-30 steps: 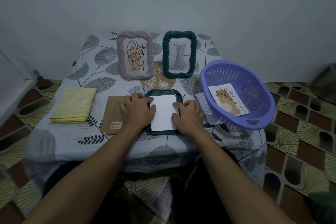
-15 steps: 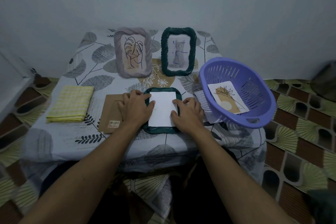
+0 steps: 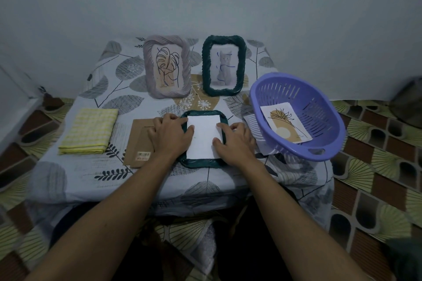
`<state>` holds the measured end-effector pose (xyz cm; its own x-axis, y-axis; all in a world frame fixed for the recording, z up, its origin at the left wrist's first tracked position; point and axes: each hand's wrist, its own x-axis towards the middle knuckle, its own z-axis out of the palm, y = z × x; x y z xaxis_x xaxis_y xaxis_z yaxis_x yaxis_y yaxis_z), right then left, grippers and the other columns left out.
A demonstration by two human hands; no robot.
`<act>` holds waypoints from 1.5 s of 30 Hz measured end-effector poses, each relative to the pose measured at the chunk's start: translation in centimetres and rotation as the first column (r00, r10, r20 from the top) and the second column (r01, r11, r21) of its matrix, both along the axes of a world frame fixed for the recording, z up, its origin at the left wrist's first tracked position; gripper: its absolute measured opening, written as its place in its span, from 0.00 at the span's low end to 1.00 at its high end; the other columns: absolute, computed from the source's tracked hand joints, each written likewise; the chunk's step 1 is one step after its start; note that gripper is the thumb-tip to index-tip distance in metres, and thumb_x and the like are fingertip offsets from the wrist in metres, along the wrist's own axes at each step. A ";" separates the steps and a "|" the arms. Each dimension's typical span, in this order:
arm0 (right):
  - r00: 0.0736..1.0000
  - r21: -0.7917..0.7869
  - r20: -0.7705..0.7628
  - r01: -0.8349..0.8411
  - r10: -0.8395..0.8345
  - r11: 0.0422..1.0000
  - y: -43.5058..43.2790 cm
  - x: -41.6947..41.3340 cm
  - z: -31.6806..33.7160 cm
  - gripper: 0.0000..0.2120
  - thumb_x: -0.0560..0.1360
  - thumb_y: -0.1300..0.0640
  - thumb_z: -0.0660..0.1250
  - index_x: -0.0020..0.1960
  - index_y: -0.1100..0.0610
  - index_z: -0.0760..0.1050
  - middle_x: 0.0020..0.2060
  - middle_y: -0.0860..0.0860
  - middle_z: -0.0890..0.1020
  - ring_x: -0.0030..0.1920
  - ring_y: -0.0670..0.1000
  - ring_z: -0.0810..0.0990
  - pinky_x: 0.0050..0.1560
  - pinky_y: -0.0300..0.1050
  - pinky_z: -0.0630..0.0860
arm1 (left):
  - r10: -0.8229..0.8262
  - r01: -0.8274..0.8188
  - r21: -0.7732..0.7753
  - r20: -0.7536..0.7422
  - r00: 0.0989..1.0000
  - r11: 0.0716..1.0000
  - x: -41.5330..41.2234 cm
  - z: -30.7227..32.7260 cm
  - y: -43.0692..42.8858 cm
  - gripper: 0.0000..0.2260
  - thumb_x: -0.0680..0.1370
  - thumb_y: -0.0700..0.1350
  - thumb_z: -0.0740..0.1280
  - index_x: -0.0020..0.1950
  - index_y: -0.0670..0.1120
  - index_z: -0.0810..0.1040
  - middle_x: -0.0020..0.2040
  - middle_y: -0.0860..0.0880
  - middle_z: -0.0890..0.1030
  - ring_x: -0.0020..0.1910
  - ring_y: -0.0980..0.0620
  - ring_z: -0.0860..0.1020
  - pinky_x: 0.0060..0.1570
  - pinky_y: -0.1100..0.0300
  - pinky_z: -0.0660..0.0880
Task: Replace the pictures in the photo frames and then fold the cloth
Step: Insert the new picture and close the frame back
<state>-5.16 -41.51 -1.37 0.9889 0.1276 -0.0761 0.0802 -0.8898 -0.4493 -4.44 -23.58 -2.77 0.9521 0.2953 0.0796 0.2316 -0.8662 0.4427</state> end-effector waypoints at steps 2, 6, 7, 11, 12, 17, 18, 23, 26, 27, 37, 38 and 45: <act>1.000 0.020 0.006 -0.002 0.001 1.000 0.2 -0.2 0.3 0.25 0.78 0.46 0.61 0.74 0.46 0.64 0.66 0.54 0.64 0.68 0.57 0.61 0.69 0.55 0.58 | 0.015 -0.014 -0.041 0.024 1.000 0.999 -0.3 0.5 -0.1 0.18 0.79 0.57 0.63 0.67 0.56 0.77 0.68 0.48 0.72 0.67 0.43 0.65 0.63 0.47 0.61; 0.997 0.089 0.068 -0.034 0.028 0.995 1.7 -1.0 1.2 0.23 0.79 0.48 0.61 0.73 0.48 0.67 0.66 0.54 0.66 0.68 0.56 0.62 0.66 0.54 0.59 | 0.080 -0.064 -0.144 0.104 0.991 0.988 -1.1 1.6 0.8 0.17 0.79 0.56 0.62 0.67 0.56 0.78 0.66 0.48 0.73 0.67 0.44 0.66 0.64 0.47 0.62; 0.995 0.100 0.092 -0.054 0.045 0.993 2.3 -1.1 1.4 0.22 0.79 0.49 0.61 0.72 0.49 0.69 0.65 0.53 0.67 0.67 0.55 0.63 0.66 0.54 0.59 | 0.097 -0.077 -0.162 0.119 0.988 0.984 -1.4 1.8 1.3 0.17 0.79 0.56 0.63 0.66 0.56 0.78 0.66 0.47 0.74 0.66 0.43 0.66 0.65 0.47 0.62; 0.971 0.182 0.110 -0.230 0.213 0.956 5.1 -1.9 2.2 0.17 0.79 0.54 0.61 0.67 0.52 0.75 0.60 0.53 0.76 0.61 0.54 0.72 0.65 0.54 0.68 | 0.164 -0.151 -0.201 0.053 0.985 0.968 -2.7 1.8 4.5 0.16 0.76 0.53 0.63 0.62 0.55 0.80 0.65 0.44 0.75 0.65 0.40 0.69 0.64 0.43 0.65; 0.964 0.260 0.072 -0.265 0.255 0.928 5.9 -2.2 2.5 0.17 0.79 0.57 0.61 0.66 0.54 0.75 0.59 0.54 0.78 0.59 0.54 0.75 0.63 0.53 0.71 | 0.182 -0.175 -0.199 0.017 0.983 0.964 -3.1 1.7 5.5 0.17 0.74 0.54 0.62 0.61 0.55 0.80 0.64 0.43 0.76 0.64 0.39 0.71 0.64 0.43 0.67; 0.907 0.503 -0.236 -0.193 0.349 0.842 9.6 -3.5 3.6 0.21 0.80 0.59 0.61 0.73 0.57 0.70 0.67 0.54 0.76 0.65 0.53 0.75 0.62 0.44 0.71 | 0.238 -0.250 -0.088 -0.126 0.963 0.964 -5.4 0.9 9.1 0.21 0.72 0.57 0.61 0.57 0.47 0.81 0.59 0.37 0.78 0.57 0.34 0.75 0.57 0.43 0.75; 0.895 0.507 -0.273 -0.179 0.354 0.843 10.1 -3.7 3.7 0.22 0.80 0.59 0.61 0.74 0.57 0.68 0.70 0.54 0.74 0.67 0.54 0.74 0.64 0.45 0.70 | 0.232 -0.242 -0.068 -0.129 0.964 0.968 -5.9 0.8 9.4 0.18 0.72 0.57 0.60 0.49 0.45 0.80 0.55 0.35 0.77 0.54 0.34 0.75 0.54 0.44 0.75; 0.869 0.513 -0.386 -0.075 0.308 0.855 11.8 -4.3 3.7 0.25 0.79 0.61 0.59 0.75 0.57 0.63 0.72 0.55 0.70 0.68 0.56 0.72 0.61 0.45 0.70 | 0.231 -0.239 -0.054 -0.121 0.965 0.970 -6.8 0.3 9.9 0.19 0.77 0.54 0.65 0.59 0.41 0.81 0.60 0.34 0.74 0.57 0.32 0.74 0.57 0.45 0.74; 0.867 0.528 -0.416 -0.017 0.276 0.849 12.6 -4.3 3.6 0.21 0.76 0.58 0.58 0.69 0.55 0.68 0.67 0.55 0.75 0.63 0.56 0.75 0.65 0.53 0.73 | 0.220 -0.243 -0.168 -0.143 0.965 0.956 -7.0 0.4 10.2 0.27 0.74 0.59 0.63 0.65 0.43 0.79 0.64 0.37 0.76 0.62 0.34 0.74 0.62 0.44 0.74; 0.867 0.538 -0.417 -0.006 0.272 0.843 12.7 -4.3 3.4 0.20 0.74 0.57 0.59 0.66 0.53 0.69 0.65 0.54 0.77 0.62 0.56 0.76 0.65 0.55 0.75 | 0.228 -0.253 -0.204 -0.139 0.964 0.946 -7.0 0.5 10.3 0.29 0.73 0.60 0.62 0.65 0.43 0.79 0.63 0.38 0.78 0.62 0.35 0.75 0.62 0.45 0.74; 0.881 0.664 -0.388 0.065 0.269 0.745 12.2 -3.7 4.2 0.18 0.78 0.69 0.57 0.64 0.55 0.68 0.53 0.47 0.75 0.58 0.51 0.75 0.52 0.42 0.76 | 0.348 -0.233 -0.694 0.027 0.937 0.681 -6.4 2.7 9.7 0.10 0.77 0.41 0.62 0.55 0.52 0.76 0.51 0.48 0.82 0.50 0.46 0.81 0.53 0.43 0.80; 0.900 0.688 -0.362 0.084 0.241 0.721 12.0 -3.6 4.2 0.19 0.78 0.69 0.58 0.67 0.56 0.67 0.57 0.48 0.75 0.59 0.51 0.75 0.52 0.43 0.77 | 0.356 -0.210 -0.713 0.059 0.933 0.669 -6.3 3.0 9.4 0.10 0.77 0.42 0.62 0.55 0.53 0.76 0.52 0.48 0.82 0.51 0.46 0.81 0.53 0.43 0.80; 0.966 0.810 -0.209 0.259 -0.154 0.526 8.7 -1.8 3.1 0.18 0.74 0.65 0.69 0.62 0.53 0.78 0.54 0.45 0.81 0.48 0.42 0.81 0.56 0.47 0.80 | 0.331 -0.035 -0.886 0.135 0.934 0.462 -5.3 4.0 6.4 0.09 0.80 0.40 0.65 0.58 0.51 0.75 0.51 0.43 0.84 0.53 0.44 0.83 0.57 0.42 0.79</act>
<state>-6.95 -32.82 1.76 0.9892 -0.0213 -0.1451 -0.1466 -0.1049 -0.9836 -9.70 -17.21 1.20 0.8503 0.5172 -0.0976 0.0891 0.0412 0.9952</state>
